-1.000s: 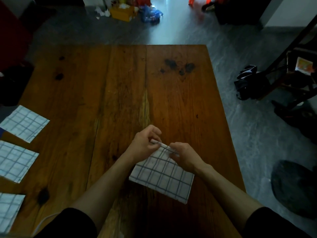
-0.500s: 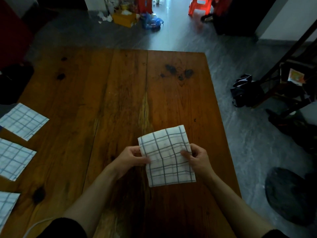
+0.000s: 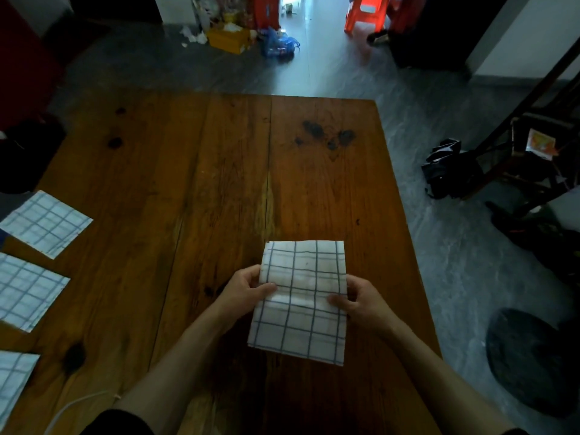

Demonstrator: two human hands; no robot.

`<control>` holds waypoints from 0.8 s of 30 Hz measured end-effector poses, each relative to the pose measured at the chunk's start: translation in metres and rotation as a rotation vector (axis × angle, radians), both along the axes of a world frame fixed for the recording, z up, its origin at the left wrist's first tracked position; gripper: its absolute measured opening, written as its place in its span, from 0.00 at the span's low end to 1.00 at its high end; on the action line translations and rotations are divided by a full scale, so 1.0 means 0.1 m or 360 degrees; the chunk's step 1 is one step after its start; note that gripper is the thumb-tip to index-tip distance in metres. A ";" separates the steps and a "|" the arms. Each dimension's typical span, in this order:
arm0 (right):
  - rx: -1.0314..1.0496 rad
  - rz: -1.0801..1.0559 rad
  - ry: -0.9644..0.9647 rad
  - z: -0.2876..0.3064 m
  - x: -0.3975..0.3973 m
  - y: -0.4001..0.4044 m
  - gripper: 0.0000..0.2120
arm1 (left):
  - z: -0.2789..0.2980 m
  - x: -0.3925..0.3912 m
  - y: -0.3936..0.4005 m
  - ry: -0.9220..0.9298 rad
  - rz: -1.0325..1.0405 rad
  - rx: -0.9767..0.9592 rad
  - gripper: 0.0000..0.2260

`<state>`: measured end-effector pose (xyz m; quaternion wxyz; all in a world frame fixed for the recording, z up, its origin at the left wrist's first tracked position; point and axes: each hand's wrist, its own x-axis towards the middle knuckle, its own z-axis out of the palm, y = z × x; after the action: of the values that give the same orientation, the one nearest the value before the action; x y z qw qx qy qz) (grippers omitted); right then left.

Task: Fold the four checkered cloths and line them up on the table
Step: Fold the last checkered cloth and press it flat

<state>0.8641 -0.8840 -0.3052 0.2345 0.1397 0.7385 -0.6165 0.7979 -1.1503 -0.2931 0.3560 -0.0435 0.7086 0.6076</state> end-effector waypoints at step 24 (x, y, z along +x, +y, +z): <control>0.0392 -0.0125 0.0303 -0.18 0.12 0.05 0.10 | -0.12 0.04 -0.19 -0.0005 0.0065 0.0010 0.15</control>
<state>0.8760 -0.8793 -0.3229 0.1201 0.1372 0.8213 -0.5405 0.8014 -1.1692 -0.3049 0.3448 -0.0579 0.7051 0.6169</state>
